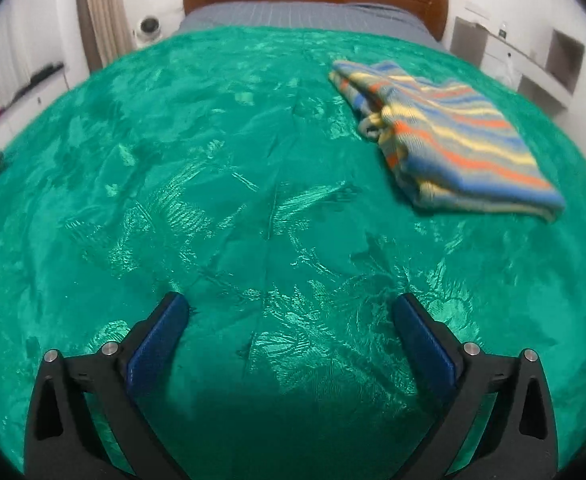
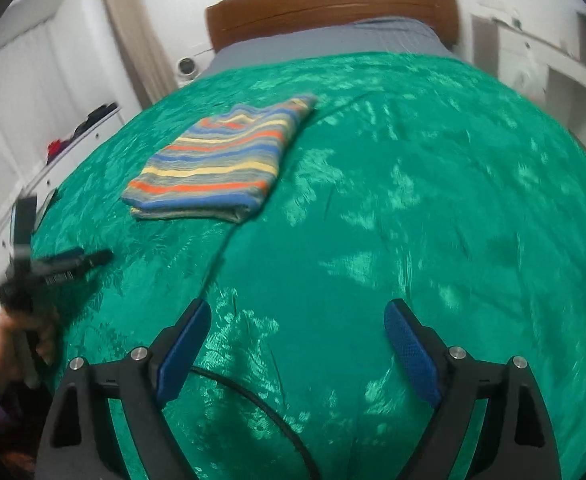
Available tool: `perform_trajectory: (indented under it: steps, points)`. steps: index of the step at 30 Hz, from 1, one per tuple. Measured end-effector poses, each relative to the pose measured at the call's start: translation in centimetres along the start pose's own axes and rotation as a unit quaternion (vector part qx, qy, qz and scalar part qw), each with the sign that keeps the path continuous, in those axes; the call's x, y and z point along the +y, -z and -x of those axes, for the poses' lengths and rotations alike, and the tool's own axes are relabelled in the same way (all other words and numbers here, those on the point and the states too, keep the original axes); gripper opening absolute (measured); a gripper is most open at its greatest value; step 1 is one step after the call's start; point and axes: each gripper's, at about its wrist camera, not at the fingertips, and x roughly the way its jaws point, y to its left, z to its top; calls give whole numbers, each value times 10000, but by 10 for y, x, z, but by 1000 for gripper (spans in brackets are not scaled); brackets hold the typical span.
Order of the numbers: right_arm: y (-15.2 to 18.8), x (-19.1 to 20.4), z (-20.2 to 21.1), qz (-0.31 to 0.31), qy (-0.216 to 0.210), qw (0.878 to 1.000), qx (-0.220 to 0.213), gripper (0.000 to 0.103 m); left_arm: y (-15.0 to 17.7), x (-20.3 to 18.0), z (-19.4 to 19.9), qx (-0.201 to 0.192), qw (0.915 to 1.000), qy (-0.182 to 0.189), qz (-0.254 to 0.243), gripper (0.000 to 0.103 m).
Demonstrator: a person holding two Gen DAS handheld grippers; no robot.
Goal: Fold small clothes
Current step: 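Open the left gripper and withdraw both tools from the folded sweater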
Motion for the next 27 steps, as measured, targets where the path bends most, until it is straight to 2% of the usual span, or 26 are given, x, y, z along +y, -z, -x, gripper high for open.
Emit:
perform_trajectory:
  steps: [5,11,23,27]
  points:
    - [8,5,1,-30,-67,10000,63,88,0,2,0,22,10000,-15,46,103]
    - [6,13,8,79,-110,9999,-16,88,1,1,-1,25,10000,-30,35,103]
    - [0,18,1,72,-172,9997,127,88,2,1,-2,-31,10000,-3,40,103]
    - [-7,19,-3,120,-216,9995,199,88,-8,6,1,284,9993,260,15,102]
